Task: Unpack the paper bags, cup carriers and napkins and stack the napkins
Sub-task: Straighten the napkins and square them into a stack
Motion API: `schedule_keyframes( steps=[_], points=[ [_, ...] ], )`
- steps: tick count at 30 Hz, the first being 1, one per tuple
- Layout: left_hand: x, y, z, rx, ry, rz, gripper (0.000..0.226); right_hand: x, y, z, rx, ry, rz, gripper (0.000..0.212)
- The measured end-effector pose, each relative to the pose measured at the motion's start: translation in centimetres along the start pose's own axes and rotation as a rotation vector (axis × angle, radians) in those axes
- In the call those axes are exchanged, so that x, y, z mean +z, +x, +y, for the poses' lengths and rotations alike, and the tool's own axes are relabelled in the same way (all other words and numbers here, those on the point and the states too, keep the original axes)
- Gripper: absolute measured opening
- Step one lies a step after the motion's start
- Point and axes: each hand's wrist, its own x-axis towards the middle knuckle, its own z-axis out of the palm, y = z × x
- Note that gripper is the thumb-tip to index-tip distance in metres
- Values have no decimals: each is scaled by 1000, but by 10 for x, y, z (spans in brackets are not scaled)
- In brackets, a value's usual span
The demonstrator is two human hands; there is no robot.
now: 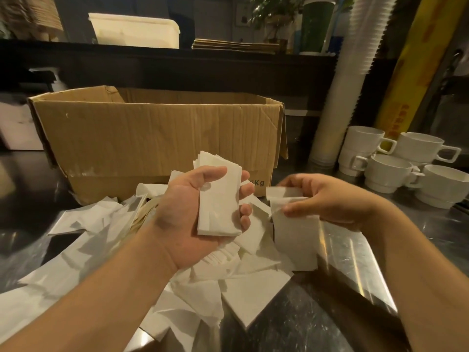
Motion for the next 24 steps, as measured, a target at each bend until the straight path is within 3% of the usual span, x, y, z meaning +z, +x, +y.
schedule_keyframes(
  steps=[4,9,14,17,20,22,24],
  points=[
    [2,0,0,29,17,-37,52,2,-16,-14,-212,393,-90,47],
    [2,3,-5,-3,126,-14,49,35,-8,-27,-389,548,78,47],
    [-1,4,-8,-113,159,-160,66,59,-5,-29,-415,399,178,58],
    [0,3,-9,-130,113,-176,61,64,-1,-28,-454,248,285,71],
    [2,4,-7,-108,74,-81,56,59,1,-26,-508,-12,423,51],
    [3,3,-6,-68,69,-31,53,55,0,-27,-489,-111,420,38],
    [5,2,-6,-48,73,-27,52,56,-1,-28,-441,-143,367,38]
  ],
)
